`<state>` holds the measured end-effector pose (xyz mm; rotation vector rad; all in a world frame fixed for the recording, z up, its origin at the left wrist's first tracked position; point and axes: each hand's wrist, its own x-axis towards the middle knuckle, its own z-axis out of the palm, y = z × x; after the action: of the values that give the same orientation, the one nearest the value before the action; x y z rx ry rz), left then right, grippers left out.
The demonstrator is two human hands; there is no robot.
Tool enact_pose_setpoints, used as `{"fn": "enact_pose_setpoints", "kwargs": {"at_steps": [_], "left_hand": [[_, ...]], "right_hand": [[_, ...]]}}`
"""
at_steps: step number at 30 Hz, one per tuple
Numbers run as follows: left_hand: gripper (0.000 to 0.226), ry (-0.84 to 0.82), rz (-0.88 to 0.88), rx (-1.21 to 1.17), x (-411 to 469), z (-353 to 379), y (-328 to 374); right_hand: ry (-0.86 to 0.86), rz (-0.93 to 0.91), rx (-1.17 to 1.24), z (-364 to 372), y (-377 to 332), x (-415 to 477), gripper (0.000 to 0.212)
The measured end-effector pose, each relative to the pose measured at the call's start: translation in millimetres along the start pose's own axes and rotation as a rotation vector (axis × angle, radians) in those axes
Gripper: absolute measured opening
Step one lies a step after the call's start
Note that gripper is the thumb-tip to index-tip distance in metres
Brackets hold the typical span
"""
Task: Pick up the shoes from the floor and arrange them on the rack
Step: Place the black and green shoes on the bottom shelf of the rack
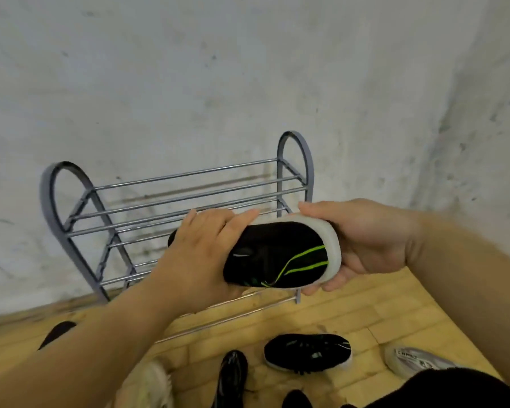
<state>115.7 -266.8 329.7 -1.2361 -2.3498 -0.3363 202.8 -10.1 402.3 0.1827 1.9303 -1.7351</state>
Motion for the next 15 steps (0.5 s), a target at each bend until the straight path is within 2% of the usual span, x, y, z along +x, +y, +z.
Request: {"fn": "enact_pose_setpoints", "kwargs": {"at_steps": [2,4,5,7,12,15], "left_hand": [[0.100,-0.036,-0.039,0.030,-24,-7,-10],[0.106,-0.196,-0.083,0.025,-48,-7,-18],[0.109,-0.303,-0.090,0.014,-56,-7,-22],[0.113,-0.456,-0.102,-0.019,-64,-9,-27],[0.106,-0.443,-0.156,-0.127,-65,-19,-37],[0.099,-0.407,-0.183,-0.261,-62,-24,-49]], "right_hand": [[0.226,-0.153,-0.152,23,11,8,0.042],[0.437,-0.348,-0.455,40,28,15,0.044],[0.437,-0.418,-0.569,45,35,17,0.051],[0.326,-0.413,-0.655,50,47,20,0.067],[0.184,-0.406,-1.025,55,50,32,0.107],[0.182,-0.471,-1.162,62,49,51,0.112]]}}
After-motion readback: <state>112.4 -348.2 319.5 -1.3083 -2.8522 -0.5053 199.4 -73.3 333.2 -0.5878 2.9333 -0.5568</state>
